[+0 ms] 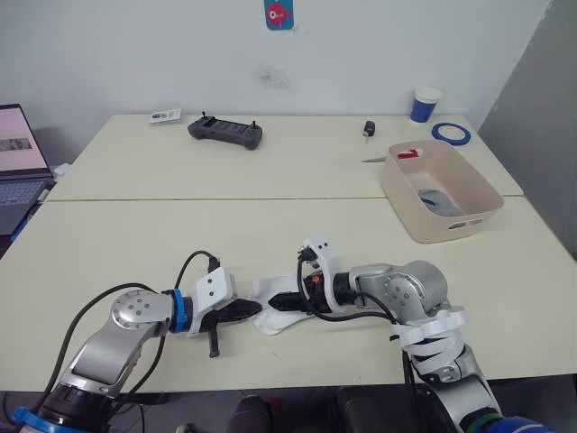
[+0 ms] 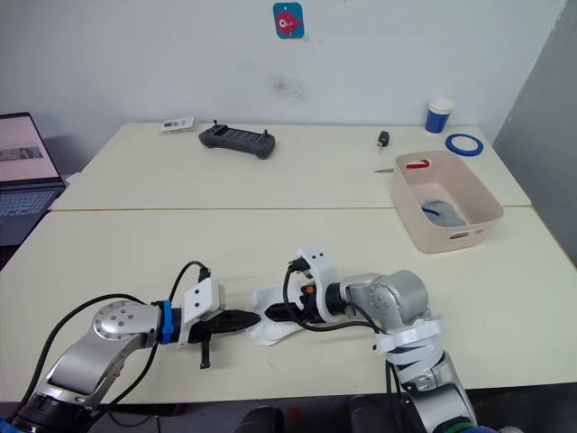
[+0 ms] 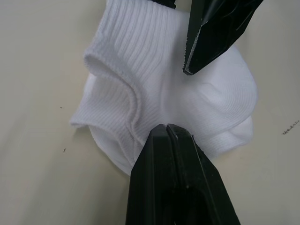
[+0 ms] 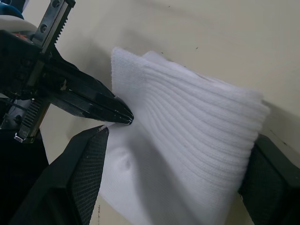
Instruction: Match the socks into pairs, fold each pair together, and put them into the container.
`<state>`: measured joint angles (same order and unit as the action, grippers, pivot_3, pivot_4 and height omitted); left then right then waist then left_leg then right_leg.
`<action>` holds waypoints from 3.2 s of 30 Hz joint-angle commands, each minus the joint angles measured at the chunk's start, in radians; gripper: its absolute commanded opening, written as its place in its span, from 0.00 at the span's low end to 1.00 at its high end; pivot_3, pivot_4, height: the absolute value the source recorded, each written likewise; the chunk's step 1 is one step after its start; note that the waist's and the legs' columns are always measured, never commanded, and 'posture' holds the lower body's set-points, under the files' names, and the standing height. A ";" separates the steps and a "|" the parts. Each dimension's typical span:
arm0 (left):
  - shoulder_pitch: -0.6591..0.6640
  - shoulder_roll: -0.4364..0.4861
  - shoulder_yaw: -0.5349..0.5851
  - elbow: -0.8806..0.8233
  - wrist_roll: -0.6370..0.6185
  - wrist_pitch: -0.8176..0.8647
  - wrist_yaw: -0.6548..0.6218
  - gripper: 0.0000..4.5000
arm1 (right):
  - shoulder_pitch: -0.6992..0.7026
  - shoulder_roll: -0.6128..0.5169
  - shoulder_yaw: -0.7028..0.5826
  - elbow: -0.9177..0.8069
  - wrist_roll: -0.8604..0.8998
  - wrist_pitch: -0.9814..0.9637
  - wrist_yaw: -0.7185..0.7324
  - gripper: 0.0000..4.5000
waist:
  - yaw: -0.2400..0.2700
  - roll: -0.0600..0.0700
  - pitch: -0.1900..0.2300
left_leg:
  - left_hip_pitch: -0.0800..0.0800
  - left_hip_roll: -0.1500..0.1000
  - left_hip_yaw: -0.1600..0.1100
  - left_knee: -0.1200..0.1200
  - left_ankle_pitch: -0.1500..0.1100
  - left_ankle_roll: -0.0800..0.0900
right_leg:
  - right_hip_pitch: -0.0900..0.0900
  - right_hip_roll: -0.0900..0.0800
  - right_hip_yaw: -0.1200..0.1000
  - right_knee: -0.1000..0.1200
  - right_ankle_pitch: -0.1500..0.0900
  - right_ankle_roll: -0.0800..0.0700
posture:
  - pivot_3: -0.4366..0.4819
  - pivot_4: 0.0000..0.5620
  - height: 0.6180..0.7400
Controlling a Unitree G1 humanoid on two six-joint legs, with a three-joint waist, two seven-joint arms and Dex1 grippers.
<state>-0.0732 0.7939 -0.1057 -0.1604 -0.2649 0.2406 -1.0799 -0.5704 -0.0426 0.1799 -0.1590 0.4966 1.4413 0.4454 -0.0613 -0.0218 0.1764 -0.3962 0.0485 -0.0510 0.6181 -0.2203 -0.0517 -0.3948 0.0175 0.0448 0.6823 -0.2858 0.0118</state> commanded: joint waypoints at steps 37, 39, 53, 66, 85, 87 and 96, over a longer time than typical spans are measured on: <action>-0.691 -0.344 -0.138 0.080 -0.187 0.284 0.022 1.00 | 0.458 -0.127 -0.618 -0.775 0.206 0.173 -0.039 0.01 | 0.015 -0.002 0.001 | -0.009 -0.001 -0.001 -0.004 0.000 0.000 | -0.010 0.002 -0.001 0.000 -0.001 0.001 | 0.48 0.27 1.00; -0.713 -0.369 -0.158 0.122 -0.152 0.250 0.021 1.00 | 0.434 -0.171 -0.710 -0.794 0.211 0.171 -0.024 0.01 | 0.015 -0.002 0.001 | -0.009 -0.002 -0.001 -0.004 0.000 0.000 | -0.010 0.002 0.000 0.000 -0.001 0.001 | 0.48 0.27 1.00; -0.715 -0.366 -0.150 0.107 -0.106 0.247 0.009 1.00 | 0.069 -0.919 -0.477 -0.170 -0.219 -0.660 0.089 0.01 | 0.007 0.004 0.008 | -0.010 -0.003 0.003 -0.001 0.001 0.001 | -0.009 0.000 0.003 -0.002 0.001 0.005 | 0.48 0.27 1.00; -0.689 -0.372 -0.141 0.025 -0.115 0.294 0.066 1.00 | -0.277 -0.968 0.166 0.694 -0.992 -1.821 0.053 0.01 | 0.008 0.005 0.010 | -0.010 -0.004 0.014 0.006 0.001 0.000 | -0.011 -0.001 0.015 -0.001 0.001 0.006 | 0.48 0.27 1.00; -0.698 -0.372 -0.146 0.040 -0.097 0.277 0.083 1.00 | -0.495 -0.937 0.162 0.892 -0.944 -1.839 0.478 0.76 | 0.008 0.005 0.010 | -0.005 -0.004 0.025 0.008 0.000 0.002 | -0.010 -0.001 0.026 0.000 0.007 0.006 | 0.48 0.27 1.00; -0.699 -0.371 -0.147 0.043 -0.096 0.274 0.082 1.00 | -0.510 -0.958 0.152 0.882 -0.933 -1.833 0.529 0.91 | 0.009 0.005 0.010 | -0.005 -0.004 0.025 0.008 0.000 0.002 | -0.010 -0.001 0.026 0.000 0.007 0.006 | 0.48 0.27 1.00; -0.695 -0.363 -0.146 0.052 -0.085 0.267 0.073 1.00 | -0.527 -1.060 0.067 0.765 -0.853 -1.721 0.711 0.91 | 0.009 0.006 0.010 | -0.005 -0.004 0.025 0.008 -0.001 0.003 | -0.010 -0.001 0.026 0.001 0.007 0.006 | 0.48 0.27 1.00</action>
<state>-0.7553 0.4270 -0.2693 -0.1001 -0.3508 0.5243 -1.0000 -1.0641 -1.0692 0.2963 0.6498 -0.3842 -0.3073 1.1349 -0.0522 -0.0163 0.1863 -0.4009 0.0446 -0.0259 0.6264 -0.2209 -0.0488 -0.4048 0.0162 0.0708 0.6829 -0.2787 0.0177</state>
